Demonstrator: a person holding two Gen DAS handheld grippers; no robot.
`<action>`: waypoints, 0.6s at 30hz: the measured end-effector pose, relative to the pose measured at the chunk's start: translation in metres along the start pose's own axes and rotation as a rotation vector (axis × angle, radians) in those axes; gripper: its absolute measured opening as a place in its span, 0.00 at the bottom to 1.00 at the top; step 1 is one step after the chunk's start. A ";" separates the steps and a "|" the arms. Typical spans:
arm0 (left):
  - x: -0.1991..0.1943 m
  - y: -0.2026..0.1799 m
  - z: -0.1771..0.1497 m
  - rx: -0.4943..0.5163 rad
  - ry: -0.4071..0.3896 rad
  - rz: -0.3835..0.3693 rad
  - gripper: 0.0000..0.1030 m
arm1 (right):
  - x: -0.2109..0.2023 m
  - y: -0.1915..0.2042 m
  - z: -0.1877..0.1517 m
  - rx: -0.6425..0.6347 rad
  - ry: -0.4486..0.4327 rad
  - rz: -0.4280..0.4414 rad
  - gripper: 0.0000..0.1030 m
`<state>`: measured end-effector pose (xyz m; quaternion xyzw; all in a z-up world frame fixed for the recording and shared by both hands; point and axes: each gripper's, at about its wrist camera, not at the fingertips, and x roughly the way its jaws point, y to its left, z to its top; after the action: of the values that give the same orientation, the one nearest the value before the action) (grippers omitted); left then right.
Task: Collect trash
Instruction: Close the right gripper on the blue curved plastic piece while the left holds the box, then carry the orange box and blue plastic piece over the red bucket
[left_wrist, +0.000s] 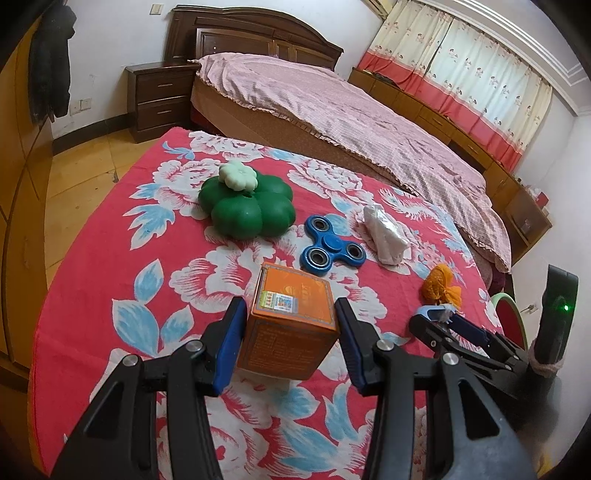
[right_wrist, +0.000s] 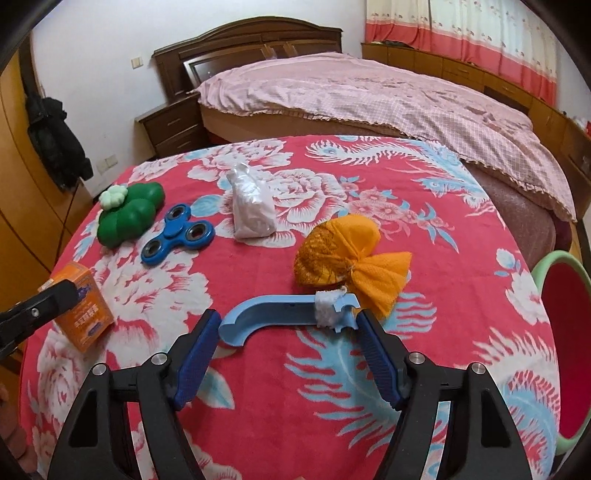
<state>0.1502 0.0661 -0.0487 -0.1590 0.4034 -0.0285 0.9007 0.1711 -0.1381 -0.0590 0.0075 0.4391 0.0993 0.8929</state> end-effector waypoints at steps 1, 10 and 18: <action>0.000 -0.001 0.000 0.002 0.001 -0.003 0.48 | -0.003 0.000 -0.002 0.003 -0.004 -0.001 0.74; -0.006 -0.016 -0.003 0.026 0.000 -0.037 0.48 | -0.043 -0.006 -0.015 0.054 -0.057 0.028 0.74; -0.015 -0.036 -0.008 0.061 0.005 -0.087 0.48 | -0.086 -0.033 -0.031 0.166 -0.097 0.039 0.74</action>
<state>0.1375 0.0323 -0.0317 -0.1489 0.3972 -0.0805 0.9020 0.1011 -0.1887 -0.0146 0.0947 0.4020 0.0796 0.9072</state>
